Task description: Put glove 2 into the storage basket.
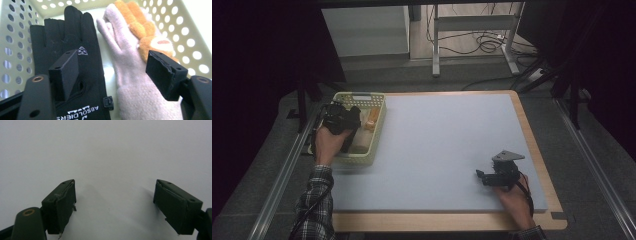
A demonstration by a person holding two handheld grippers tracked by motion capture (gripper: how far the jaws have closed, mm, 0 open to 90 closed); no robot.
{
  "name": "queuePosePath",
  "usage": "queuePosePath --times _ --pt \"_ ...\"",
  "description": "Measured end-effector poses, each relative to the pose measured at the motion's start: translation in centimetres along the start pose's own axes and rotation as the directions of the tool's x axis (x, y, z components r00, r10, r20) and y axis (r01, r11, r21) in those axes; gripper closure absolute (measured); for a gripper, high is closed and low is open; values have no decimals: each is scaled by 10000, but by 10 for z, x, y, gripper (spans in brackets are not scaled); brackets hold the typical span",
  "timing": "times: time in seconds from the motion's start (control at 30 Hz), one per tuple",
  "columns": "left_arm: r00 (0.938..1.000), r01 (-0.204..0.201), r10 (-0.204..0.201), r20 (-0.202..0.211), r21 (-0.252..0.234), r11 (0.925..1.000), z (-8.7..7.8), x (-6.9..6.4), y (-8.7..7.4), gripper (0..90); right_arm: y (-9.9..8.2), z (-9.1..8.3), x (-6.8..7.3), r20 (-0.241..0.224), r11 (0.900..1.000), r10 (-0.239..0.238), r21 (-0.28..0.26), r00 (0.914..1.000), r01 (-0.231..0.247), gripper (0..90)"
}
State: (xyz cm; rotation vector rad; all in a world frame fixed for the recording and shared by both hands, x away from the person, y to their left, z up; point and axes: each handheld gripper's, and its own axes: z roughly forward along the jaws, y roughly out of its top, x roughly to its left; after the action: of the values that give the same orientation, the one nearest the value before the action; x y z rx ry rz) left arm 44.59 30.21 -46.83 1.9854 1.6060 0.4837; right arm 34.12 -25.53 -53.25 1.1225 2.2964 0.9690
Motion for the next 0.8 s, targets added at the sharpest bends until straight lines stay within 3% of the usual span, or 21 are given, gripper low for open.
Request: queuePosePath --times 0.07,0.47,0.8 --pt "9996 161 -157 218 -183 9997 -3 2 -5 247 0 0 0 1 10000 4 -11 10000 -4 178" --pt "9977 235 -182 651 -823 9963 -23 6 -19 121 0 0 0 -2 10000 -2 1 10000 2 178" --pt "9907 -75 231 1339 -1158 9932 -36 -14 -24 51 0 0 0 4 10000 -12 22 10000 12 178"
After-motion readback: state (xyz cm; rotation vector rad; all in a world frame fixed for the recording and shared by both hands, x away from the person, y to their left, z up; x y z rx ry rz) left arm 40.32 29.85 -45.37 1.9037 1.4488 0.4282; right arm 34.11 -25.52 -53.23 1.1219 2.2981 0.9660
